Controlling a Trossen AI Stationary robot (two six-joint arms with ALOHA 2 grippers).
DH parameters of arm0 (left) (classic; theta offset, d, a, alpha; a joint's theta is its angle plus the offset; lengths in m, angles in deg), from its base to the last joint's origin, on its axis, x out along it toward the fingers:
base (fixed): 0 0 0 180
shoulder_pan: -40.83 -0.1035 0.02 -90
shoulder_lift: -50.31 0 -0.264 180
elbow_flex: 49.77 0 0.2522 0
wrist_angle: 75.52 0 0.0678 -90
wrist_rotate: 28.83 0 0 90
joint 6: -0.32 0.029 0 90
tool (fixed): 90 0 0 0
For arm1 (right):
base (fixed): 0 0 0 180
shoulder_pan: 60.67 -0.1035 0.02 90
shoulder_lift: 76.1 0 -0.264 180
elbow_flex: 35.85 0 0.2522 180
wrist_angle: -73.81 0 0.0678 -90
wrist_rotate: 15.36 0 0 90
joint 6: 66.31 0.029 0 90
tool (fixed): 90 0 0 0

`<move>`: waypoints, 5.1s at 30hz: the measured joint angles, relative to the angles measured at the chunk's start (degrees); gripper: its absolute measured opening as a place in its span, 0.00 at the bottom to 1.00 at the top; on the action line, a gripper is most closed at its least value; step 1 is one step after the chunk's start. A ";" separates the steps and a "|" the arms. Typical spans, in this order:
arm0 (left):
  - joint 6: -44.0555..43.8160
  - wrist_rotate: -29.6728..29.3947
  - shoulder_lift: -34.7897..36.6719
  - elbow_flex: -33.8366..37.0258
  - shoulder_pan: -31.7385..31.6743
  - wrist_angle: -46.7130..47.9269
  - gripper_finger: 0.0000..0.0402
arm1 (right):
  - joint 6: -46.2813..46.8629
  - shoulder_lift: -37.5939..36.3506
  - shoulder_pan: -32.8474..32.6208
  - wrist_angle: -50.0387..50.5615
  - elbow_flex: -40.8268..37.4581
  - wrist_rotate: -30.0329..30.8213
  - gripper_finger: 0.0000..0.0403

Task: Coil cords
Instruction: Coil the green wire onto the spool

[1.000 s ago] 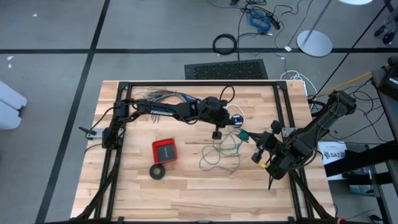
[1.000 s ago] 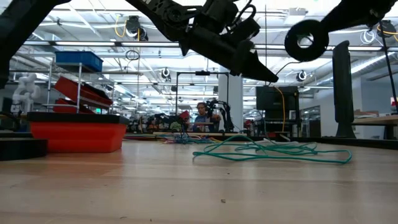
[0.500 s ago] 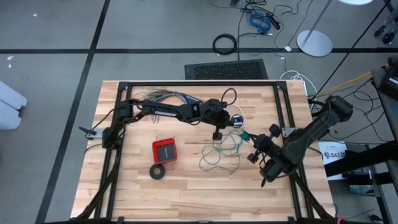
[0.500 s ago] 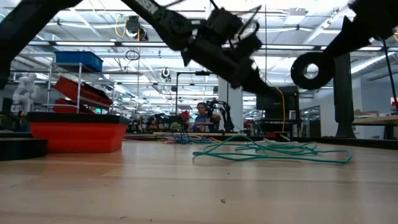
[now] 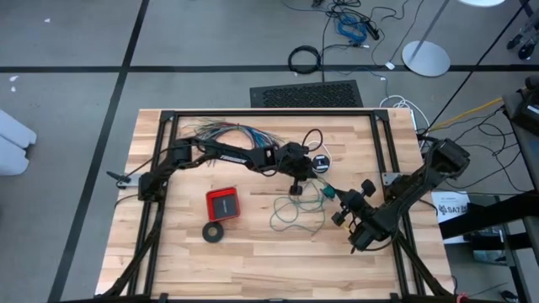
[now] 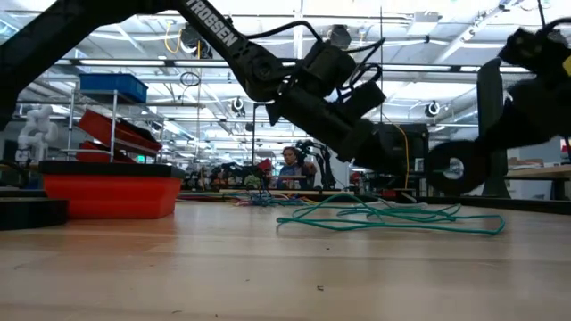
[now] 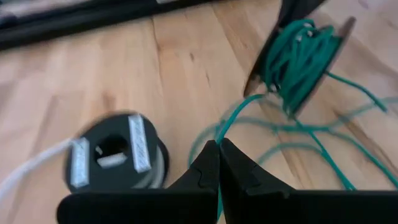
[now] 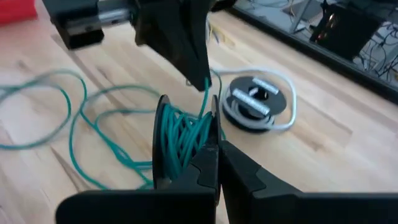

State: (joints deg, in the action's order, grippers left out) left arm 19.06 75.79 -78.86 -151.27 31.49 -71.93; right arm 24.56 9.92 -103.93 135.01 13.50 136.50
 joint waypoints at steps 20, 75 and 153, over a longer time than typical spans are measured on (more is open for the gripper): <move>0.11 0.56 -1.00 0.00 1.63 0.39 0.00 | -0.45 6.23 0.60 -5.92 -0.02 -12.79 0.00; -3.43 0.10 5.36 -1.45 4.46 1.74 0.00 | -2.05 6.21 12.18 -4.51 0.24 0.80 0.00; 0.08 -1.19 4.96 -2.59 7.77 -17.67 0.10 | -10.71 -15.65 11.23 -19.75 0.22 26.49 0.00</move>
State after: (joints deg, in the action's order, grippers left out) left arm 19.14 74.60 -73.90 -153.86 39.26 -89.60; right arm 13.85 -5.73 -92.71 115.26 13.72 162.99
